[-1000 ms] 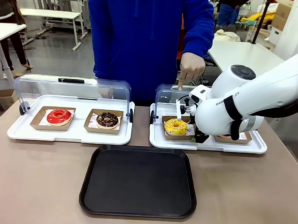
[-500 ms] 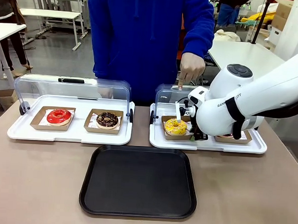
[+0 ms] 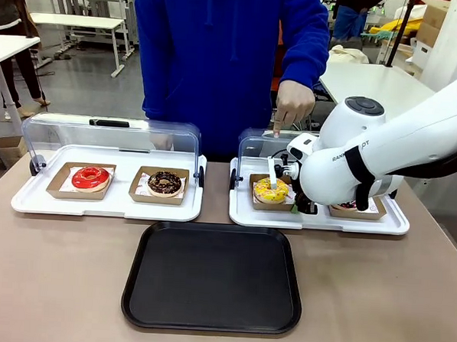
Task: Move the third donut from the left to the tray.
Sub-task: Pick up the Paper togo box containing the Donut indicated by the person and place it on the Handle tray.
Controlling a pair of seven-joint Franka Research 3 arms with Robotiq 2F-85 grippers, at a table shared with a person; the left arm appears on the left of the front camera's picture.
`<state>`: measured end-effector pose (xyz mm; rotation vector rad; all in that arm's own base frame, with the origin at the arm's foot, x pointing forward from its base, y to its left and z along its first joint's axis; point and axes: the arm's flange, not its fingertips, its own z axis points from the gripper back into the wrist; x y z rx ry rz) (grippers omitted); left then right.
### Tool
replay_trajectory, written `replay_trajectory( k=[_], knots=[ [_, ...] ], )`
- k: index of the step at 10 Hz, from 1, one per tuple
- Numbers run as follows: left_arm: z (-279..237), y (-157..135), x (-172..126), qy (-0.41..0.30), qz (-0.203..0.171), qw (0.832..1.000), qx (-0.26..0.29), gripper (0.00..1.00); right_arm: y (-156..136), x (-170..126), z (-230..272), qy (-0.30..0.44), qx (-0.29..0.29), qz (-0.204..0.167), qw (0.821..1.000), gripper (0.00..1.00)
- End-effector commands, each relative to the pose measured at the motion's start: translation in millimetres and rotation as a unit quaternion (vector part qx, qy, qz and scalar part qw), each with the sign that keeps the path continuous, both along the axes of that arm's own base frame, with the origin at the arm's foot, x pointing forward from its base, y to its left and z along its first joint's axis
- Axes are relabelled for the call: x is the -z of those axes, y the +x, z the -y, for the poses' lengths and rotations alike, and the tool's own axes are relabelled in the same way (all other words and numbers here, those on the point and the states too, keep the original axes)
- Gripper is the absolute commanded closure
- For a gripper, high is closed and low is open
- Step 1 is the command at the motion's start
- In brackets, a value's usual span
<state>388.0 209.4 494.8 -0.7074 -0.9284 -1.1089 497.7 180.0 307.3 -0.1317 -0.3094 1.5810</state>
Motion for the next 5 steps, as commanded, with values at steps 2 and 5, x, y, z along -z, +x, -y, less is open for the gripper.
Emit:
replay_trajectory(
  k=[2,5],
  knots=[
    [1,-2,-2,-0.001,0.004,1.0,0.008,0.0,12,-4,-1,0.01,0.012,-0.061,0.998,1.0],
    [1,-2,-2,-0.001,0.004,1.0,0.008,0.0,1,0,0,0.002,0.002,0.0,1.0,1.0]
  ],
)
